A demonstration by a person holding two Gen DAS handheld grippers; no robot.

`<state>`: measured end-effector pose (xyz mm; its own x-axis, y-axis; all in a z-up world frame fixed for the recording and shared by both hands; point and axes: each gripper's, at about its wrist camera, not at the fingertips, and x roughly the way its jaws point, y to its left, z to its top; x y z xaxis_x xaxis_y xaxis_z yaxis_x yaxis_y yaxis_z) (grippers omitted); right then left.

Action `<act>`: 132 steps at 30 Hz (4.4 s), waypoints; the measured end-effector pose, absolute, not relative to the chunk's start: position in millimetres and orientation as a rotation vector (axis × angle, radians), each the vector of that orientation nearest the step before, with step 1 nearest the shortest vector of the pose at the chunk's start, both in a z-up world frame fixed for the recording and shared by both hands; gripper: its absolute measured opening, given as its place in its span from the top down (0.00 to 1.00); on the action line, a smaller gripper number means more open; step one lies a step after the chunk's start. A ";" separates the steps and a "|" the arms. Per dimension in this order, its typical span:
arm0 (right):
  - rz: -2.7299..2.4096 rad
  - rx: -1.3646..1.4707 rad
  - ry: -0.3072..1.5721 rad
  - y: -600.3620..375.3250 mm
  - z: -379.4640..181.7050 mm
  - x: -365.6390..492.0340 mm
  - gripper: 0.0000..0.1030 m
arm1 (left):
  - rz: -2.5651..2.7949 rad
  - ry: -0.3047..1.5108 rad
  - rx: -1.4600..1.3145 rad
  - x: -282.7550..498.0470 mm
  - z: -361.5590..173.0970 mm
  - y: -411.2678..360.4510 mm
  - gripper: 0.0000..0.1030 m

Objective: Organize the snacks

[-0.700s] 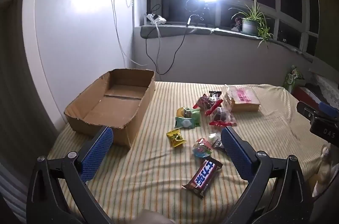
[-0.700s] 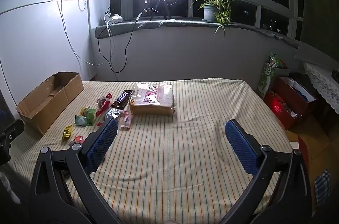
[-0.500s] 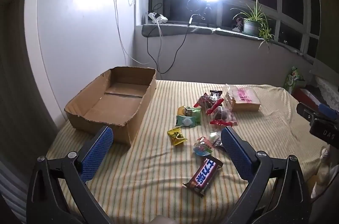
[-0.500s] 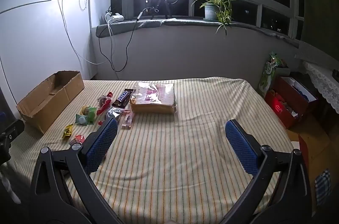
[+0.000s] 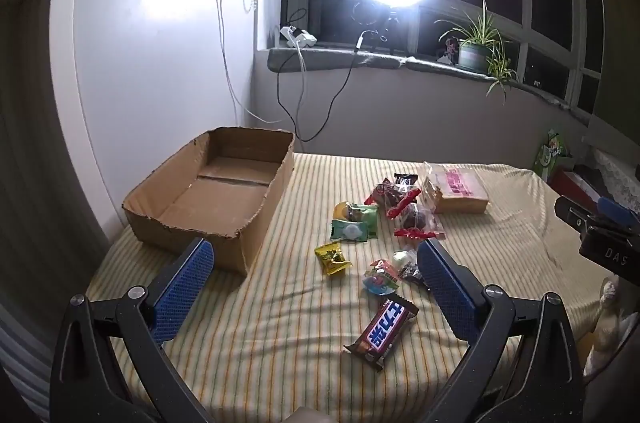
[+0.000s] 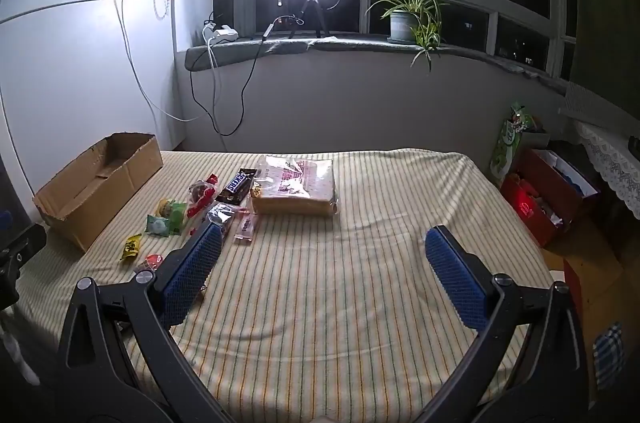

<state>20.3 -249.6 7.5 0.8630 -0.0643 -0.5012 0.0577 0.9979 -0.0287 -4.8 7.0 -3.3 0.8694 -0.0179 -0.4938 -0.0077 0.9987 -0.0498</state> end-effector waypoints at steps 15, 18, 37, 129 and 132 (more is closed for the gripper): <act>-0.064 -0.019 0.524 -247.3 9.2 19.3 0.00 | -0.014 0.522 -0.077 -2.8 -3.4 10.9 0.01; -0.062 -0.023 0.524 -243.0 13.0 18.2 0.00 | -0.014 0.519 -0.074 -3.2 -2.7 10.3 0.01; -0.054 -0.019 0.530 -236.4 15.0 16.8 0.00 | -0.013 0.514 -0.068 -5.8 -2.1 7.1 0.01; 0.544 -0.184 0.968 -158.7 -95.8 111.2 0.72 | -0.357 0.890 -0.067 32.5 -89.4 -18.9 0.74; 0.530 -0.173 0.957 -164.9 -90.3 104.6 0.72 | -0.356 0.878 -0.076 27.9 -85.8 -16.5 0.74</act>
